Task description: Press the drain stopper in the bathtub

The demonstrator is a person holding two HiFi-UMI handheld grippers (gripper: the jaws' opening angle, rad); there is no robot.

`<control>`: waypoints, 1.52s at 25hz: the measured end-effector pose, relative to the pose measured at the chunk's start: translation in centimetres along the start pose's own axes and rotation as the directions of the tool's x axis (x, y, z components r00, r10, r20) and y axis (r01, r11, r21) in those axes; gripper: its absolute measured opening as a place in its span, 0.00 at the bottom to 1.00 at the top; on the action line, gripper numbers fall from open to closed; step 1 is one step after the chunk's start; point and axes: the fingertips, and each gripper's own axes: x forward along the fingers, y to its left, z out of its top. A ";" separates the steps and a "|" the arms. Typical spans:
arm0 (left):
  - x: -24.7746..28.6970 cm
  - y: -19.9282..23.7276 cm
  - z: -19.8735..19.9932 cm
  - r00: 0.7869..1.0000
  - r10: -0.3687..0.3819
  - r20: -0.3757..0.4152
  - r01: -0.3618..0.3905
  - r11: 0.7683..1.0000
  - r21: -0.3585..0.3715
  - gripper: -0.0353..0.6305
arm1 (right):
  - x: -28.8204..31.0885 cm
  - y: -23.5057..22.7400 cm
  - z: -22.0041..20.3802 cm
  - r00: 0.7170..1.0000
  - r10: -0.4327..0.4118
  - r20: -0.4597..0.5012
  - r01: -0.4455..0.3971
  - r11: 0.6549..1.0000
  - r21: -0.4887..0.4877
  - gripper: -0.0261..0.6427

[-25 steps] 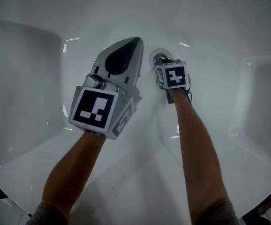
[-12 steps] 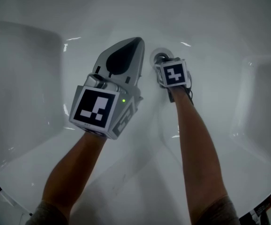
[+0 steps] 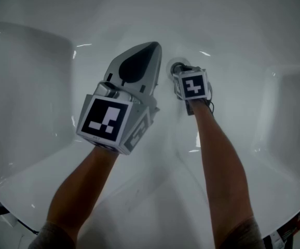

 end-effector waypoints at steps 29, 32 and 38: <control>-10.7 -8.2 21.6 0.996 0.029 0.080 -0.033 0.998 0.053 0.05 | -30.4 4.7 16.4 0.933 0.047 0.357 -0.046 0.999 -0.012 0.04; -12.3 -9.2 24.3 0.997 0.029 0.078 -0.032 0.998 0.048 0.05 | -35.0 5.5 18.4 0.907 0.051 0.418 -0.059 0.998 0.006 0.04; -15.9 -12.1 30.2 0.997 0.026 0.079 -0.029 0.999 0.039 0.05 | -44.8 8.0 21.3 0.860 0.079 0.504 -0.099 0.995 0.013 0.04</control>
